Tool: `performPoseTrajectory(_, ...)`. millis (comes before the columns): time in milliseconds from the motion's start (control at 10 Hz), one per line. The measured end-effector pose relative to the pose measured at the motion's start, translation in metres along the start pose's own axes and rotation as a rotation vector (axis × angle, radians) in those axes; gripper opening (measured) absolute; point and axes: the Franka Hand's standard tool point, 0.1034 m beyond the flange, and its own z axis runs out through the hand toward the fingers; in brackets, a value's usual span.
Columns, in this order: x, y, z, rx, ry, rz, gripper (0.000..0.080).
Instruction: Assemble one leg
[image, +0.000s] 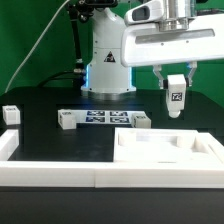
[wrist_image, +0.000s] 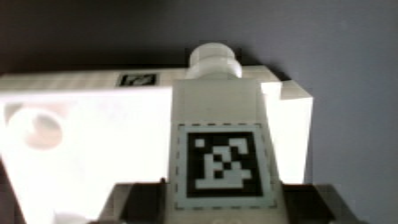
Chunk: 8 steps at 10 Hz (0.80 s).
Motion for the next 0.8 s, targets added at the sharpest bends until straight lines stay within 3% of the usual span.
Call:
performPoseTrajectory(600, 0.003, 0.0, 0.0, 0.0, 0.004, -0.036, 0.0292)
performPoseTrajectory(800, 0.036, -0.004, 0.007, 0.012, 0.028, -0.079, 0.0292)
